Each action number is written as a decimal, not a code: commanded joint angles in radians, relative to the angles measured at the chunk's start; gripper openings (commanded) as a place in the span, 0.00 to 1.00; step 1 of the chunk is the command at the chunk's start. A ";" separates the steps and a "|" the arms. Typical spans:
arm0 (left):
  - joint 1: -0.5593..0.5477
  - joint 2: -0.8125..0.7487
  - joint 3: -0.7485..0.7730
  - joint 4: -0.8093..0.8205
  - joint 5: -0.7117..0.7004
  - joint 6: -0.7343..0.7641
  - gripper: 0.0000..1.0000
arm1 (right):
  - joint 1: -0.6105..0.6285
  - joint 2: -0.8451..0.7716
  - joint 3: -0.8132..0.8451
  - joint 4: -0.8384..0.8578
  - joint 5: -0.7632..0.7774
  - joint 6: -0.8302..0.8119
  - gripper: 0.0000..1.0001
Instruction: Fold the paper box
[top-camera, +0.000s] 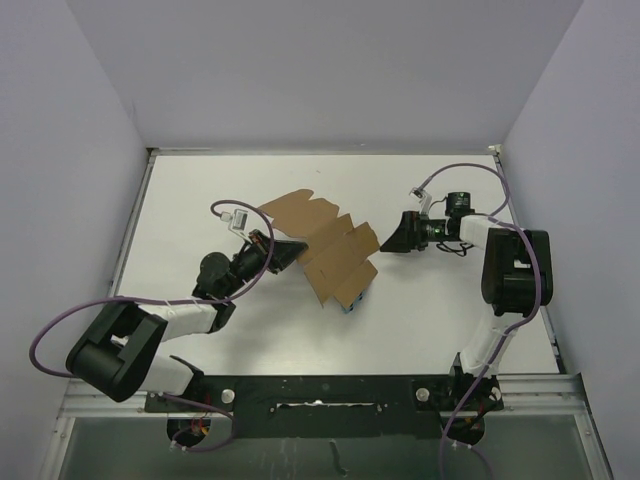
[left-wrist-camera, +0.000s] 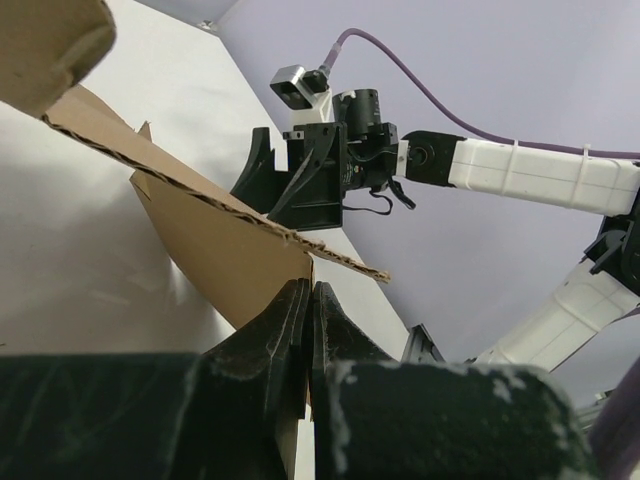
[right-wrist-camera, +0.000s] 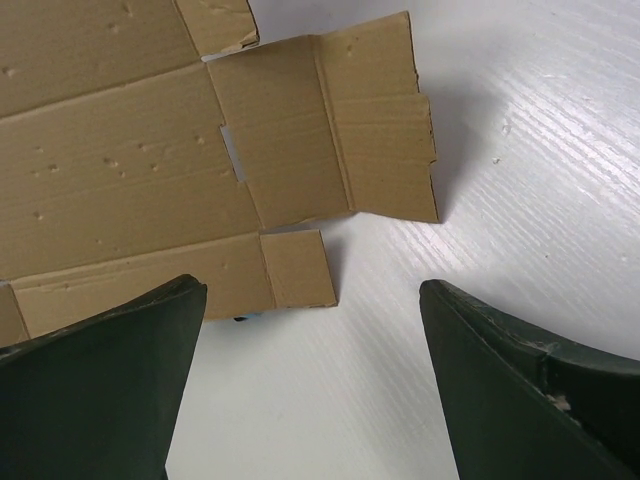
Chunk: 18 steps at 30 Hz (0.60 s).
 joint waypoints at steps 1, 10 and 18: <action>-0.003 -0.057 0.027 0.032 0.026 0.013 0.00 | 0.010 -0.031 0.024 0.006 -0.046 -0.034 0.91; 0.006 -0.132 0.011 -0.056 0.024 0.043 0.00 | 0.010 -0.061 0.009 0.016 -0.053 -0.064 0.89; 0.007 -0.173 -0.004 -0.079 0.032 0.045 0.00 | 0.044 -0.092 -0.011 0.093 0.014 -0.030 0.89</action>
